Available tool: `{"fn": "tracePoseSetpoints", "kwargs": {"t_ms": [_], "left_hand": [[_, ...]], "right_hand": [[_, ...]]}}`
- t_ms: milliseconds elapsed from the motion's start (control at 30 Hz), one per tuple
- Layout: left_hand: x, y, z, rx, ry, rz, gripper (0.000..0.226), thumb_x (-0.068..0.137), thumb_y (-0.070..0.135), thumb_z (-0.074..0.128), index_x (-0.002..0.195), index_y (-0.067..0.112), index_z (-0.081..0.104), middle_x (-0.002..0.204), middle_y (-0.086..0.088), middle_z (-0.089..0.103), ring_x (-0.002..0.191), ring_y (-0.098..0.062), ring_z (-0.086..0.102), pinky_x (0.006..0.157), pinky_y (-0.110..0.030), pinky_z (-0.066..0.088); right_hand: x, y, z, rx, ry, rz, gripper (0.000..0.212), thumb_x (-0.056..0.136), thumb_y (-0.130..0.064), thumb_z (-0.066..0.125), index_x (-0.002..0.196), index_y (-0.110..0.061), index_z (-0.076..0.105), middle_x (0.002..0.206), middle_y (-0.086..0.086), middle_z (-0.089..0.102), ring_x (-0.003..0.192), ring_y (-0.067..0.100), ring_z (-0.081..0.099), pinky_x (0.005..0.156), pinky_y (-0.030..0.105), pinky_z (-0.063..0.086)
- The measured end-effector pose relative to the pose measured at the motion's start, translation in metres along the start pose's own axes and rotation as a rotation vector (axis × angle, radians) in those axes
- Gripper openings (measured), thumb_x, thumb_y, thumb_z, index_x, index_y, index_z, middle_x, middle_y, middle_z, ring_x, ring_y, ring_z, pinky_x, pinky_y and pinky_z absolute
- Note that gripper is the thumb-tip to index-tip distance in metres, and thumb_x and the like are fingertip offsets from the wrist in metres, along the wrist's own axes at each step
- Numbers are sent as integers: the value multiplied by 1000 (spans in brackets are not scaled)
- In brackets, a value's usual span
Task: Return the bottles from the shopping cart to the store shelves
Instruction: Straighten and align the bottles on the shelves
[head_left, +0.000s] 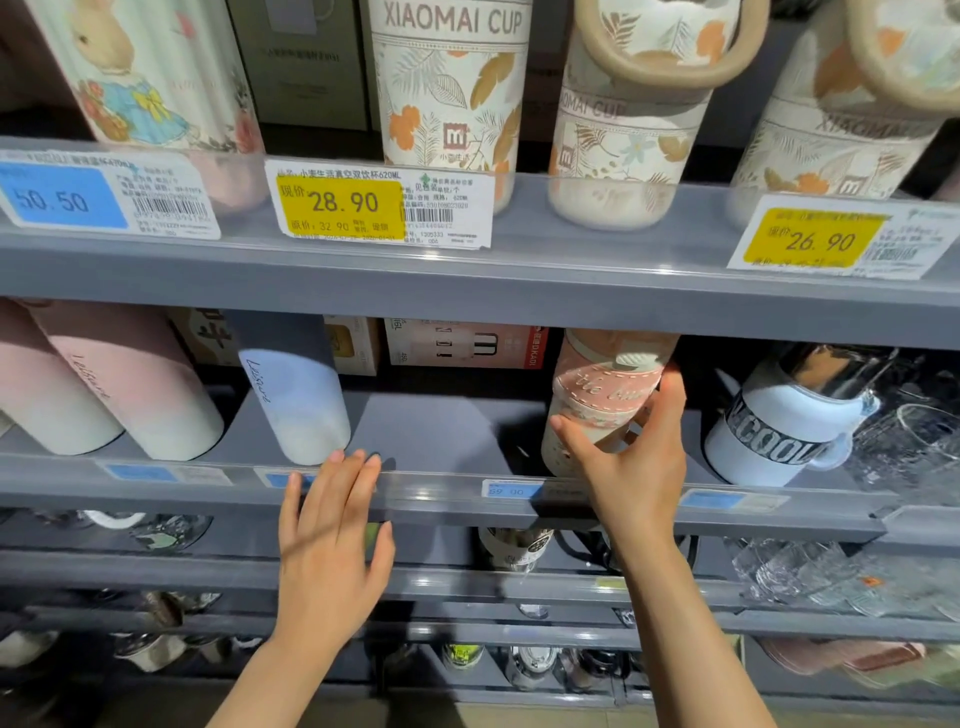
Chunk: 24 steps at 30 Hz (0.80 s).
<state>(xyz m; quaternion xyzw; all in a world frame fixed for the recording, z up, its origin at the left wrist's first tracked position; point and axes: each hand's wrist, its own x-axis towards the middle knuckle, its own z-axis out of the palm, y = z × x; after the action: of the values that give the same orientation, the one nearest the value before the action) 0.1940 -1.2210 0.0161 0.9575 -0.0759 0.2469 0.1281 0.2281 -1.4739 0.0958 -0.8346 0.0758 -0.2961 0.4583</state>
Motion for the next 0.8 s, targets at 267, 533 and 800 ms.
{"fn": "tracePoseSetpoints", "kwargs": {"t_ms": [267,533,800], "left_hand": [[-4,1,5,27,47,-12,61,81,28,49,138,9,43,140,-12,48,139,-26,31,117,-49,14],[0,9,1,74,70,-19,60,83,35,43,139,14,39,142,-7,48,138,-21,32,116,-53,4],[12,-89,-53,-338,294,26,48,85,30,52,130,19,44,134,-3,43,119,-19,47,106,-48,40]], "right_hand": [[-9,9,-1,21,25,-25,97,65,-54,81,139,-36,23,134,-3,44,123,18,48,97,38,46],[-49,-7,3,110,109,-261,50,84,-34,62,125,-10,47,117,-2,47,104,24,51,90,32,44],[-90,-99,111,224,-85,-108,62,81,-40,68,134,-24,40,125,-8,46,117,6,47,96,19,42]]}}
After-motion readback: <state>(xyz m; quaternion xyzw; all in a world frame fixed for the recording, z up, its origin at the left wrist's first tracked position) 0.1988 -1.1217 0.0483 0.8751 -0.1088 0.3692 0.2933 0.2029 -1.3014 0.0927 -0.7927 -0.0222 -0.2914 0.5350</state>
